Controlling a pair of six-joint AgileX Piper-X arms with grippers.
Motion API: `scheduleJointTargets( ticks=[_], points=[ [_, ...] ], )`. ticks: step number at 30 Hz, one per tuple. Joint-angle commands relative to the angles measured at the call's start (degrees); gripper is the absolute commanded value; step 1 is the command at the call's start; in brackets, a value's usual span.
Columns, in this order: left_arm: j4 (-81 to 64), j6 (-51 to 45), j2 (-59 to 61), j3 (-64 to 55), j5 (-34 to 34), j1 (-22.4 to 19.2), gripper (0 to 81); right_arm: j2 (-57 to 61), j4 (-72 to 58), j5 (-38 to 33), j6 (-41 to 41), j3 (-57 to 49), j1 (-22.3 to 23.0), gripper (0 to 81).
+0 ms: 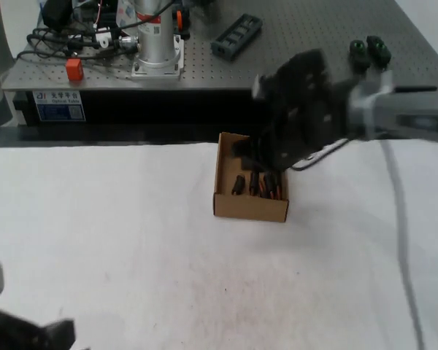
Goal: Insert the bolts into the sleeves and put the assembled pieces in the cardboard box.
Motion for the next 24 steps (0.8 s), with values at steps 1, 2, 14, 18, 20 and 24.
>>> scheduleJointTargets(
  ticks=[1, 2, 14, 18, 20, 24],
  points=[
    [6.5, -0.3, -2.6, 0.0, -3.5, 0.1, 0.7, -15.1, -0.5, -1.2, -3.2, 12.9, -0.3, 11.1],
    [6.3, -0.5, -2.9, 0.0, -3.5, 0.1, 0.7, -20.1, -1.4, -1.2, -3.1, 18.0, -0.3, 6.9],
    [5.6, -0.7, -3.2, 0.0, -3.2, 0.1, 0.7, -69.0, -7.1, -2.2, -3.1, 58.7, -0.3, 5.1],
    [5.6, -0.7, -3.2, 0.0, -3.2, 0.1, 0.7, -76.5, -7.0, -2.2, -3.1, 64.5, -0.3, 5.1],
    [5.6, -0.7, -3.2, 0.0, -3.2, 0.1, 0.7, -79.3, -7.0, -2.2, -3.1, 66.6, -0.3, 5.1],
    [5.6, -0.7, -3.2, 0.0, -3.2, 0.1, 0.7, -81.9, -7.0, -2.2, -2.7, 69.8, -0.3, 5.1]
  ],
)
